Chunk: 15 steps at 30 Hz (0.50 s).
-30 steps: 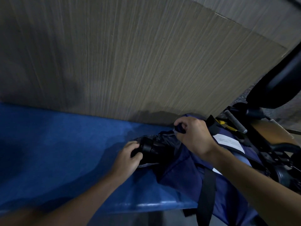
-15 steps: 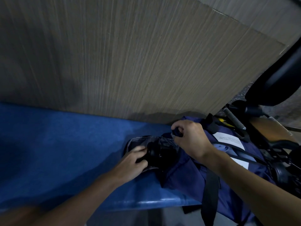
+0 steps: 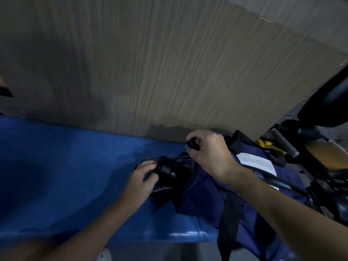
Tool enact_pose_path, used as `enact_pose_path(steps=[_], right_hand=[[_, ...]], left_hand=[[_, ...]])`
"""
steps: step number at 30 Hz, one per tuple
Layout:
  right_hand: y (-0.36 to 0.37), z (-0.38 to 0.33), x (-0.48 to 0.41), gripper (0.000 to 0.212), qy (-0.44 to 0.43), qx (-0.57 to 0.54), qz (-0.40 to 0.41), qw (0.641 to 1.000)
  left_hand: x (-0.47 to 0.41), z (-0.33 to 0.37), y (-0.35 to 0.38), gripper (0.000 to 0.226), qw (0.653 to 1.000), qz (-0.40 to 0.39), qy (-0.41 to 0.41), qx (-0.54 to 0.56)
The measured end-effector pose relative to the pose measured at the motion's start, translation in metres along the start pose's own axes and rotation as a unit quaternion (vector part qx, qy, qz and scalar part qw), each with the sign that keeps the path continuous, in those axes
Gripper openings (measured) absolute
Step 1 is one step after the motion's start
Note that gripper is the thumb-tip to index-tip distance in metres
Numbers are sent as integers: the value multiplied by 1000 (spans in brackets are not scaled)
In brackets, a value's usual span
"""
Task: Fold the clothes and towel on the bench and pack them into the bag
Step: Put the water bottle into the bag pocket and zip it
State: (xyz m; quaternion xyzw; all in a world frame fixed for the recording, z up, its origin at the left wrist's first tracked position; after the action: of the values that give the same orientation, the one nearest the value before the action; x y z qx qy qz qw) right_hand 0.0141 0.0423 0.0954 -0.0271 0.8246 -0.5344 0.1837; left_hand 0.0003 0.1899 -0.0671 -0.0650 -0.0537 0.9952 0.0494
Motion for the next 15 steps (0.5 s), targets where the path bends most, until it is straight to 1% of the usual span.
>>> enact_pose_path(steps=[2, 3, 5, 6, 7, 9, 12, 14, 15], right_hand=[[8, -15, -3, 18, -22, -13, -2, 1000], [11, -20, -1, 19, -32, -11, -6, 999], [18, -21, 3, 25, -35, 11, -35, 999], [23, -16, 5, 32, -19, 33, -62, 997], [27, -7, 7, 41, 8, 61, -98, 993], [30, 7, 13, 53, 55, 130, -171, 975], [23, 16, 20, 58, 69, 253, -229, 938], [21, 22, 24, 69, 73, 324, -255, 908], [22, 25, 25, 75, 76, 336, -266, 900]], left_hand=[[2, -12, -24, 20, 997, 63, -36, 10], [3, -18, -31, 19, 996, 75, -52, 11], [7, -26, -32, 32, 995, 56, -77, 8], [10, -28, -29, 36, 995, 39, -92, 10], [13, -28, -26, 35, 994, 29, -104, 16], [16, -26, -21, 30, 993, 25, -108, 30], [16, -17, -17, 27, 995, 18, -94, 40], [17, -15, -15, 35, 994, 6, -99, 37], [17, -17, -16, 42, 994, 3, -100, 34]])
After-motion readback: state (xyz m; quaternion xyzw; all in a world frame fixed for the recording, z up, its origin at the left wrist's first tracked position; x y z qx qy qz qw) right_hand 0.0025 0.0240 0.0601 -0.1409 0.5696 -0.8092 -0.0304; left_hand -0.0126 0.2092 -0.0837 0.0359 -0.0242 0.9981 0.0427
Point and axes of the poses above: each hand's wrist, its own x-axis away from the middle knuckle, its own y-axis out of the palm, z = x × y, the point moved 9 cm from there along -x, towards the middle knuckle, and after that the axes turned 2 degrees about -z, right-handed, at the moved point
